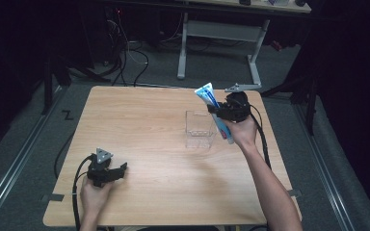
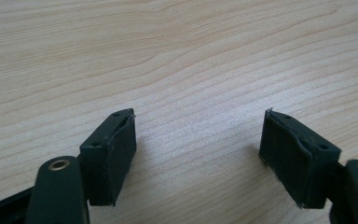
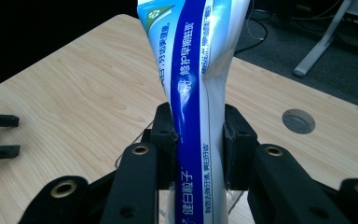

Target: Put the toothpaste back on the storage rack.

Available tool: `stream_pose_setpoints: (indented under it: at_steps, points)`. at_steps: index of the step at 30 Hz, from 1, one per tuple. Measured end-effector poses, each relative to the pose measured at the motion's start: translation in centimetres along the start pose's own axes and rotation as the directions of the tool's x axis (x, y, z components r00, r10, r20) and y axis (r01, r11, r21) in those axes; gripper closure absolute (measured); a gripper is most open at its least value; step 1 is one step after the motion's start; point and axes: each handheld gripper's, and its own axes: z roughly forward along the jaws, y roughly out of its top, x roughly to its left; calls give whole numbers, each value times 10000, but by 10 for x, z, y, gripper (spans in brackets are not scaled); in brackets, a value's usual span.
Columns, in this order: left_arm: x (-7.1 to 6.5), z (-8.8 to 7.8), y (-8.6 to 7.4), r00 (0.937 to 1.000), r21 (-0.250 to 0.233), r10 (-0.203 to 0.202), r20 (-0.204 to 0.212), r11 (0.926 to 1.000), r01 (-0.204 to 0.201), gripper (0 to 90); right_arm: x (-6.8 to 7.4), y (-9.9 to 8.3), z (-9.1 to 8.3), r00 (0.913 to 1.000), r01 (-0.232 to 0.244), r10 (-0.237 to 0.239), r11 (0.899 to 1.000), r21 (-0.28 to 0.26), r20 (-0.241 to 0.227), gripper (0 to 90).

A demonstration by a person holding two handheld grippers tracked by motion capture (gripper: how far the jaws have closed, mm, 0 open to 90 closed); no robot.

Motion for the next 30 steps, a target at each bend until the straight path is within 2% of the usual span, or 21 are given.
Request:
stream_pose_setpoints:
  at_steps: [8, 16, 30]
  points:
    - [0, 0, 0, 10000, 11, 12, -1, 10000, -12, 274, 1, 9, 15, 9999, -107, 106, 9999, -86, -137, 709]
    - [0, 0, 0, 10000, 11, 7, 2, 10000, -7, 274, 4, 21, 26, 10000, -51, 50, 9997, -239, -50, 708]
    - [1, 0, 0, 10000, 19, -13, 36, 10000, 13, 274, 6, 29, 44, 9999, -101, 100, 9995, -294, -21, 705]
